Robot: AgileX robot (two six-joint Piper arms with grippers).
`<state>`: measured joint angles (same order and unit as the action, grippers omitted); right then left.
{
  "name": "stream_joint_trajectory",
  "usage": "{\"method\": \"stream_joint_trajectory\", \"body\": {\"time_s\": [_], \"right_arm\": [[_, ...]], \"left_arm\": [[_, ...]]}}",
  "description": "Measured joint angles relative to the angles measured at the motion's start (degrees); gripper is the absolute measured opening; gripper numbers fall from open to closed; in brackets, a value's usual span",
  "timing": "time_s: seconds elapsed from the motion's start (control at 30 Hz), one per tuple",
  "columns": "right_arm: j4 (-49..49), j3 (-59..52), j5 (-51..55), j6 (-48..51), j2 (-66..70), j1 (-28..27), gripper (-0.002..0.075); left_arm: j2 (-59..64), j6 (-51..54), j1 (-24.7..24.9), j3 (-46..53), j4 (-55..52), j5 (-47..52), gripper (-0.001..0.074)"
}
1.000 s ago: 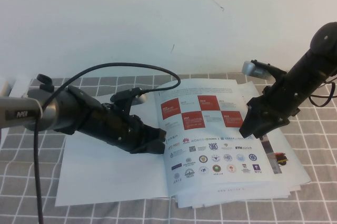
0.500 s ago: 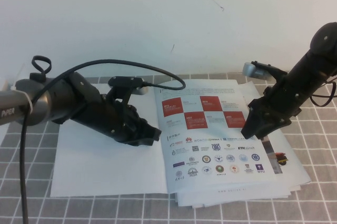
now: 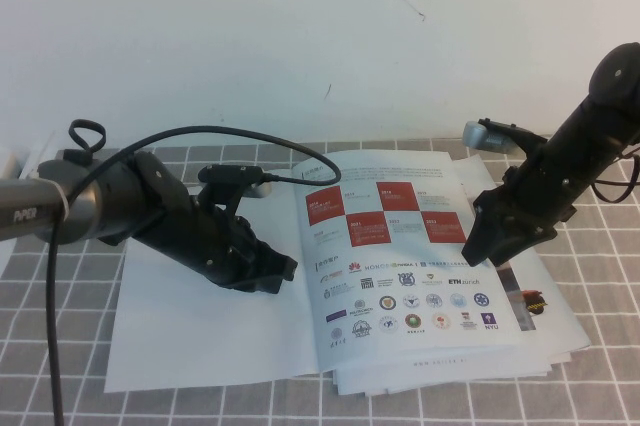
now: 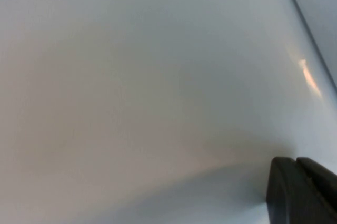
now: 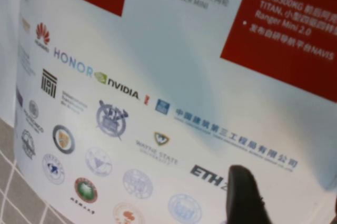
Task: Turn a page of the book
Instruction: Open the closed book
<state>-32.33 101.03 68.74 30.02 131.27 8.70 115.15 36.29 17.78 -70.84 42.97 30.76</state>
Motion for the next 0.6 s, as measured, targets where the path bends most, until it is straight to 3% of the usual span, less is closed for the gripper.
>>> {"method": "stream_joint_trajectory", "body": {"time_s": [0.6], "right_arm": [[-2.23, 0.11, 0.36, -1.48, 1.92, -0.36, 0.0355]], "left_arm": [[0.04, 0.33, -0.01, 0.0, 1.39, 0.01, -0.0004]]}}
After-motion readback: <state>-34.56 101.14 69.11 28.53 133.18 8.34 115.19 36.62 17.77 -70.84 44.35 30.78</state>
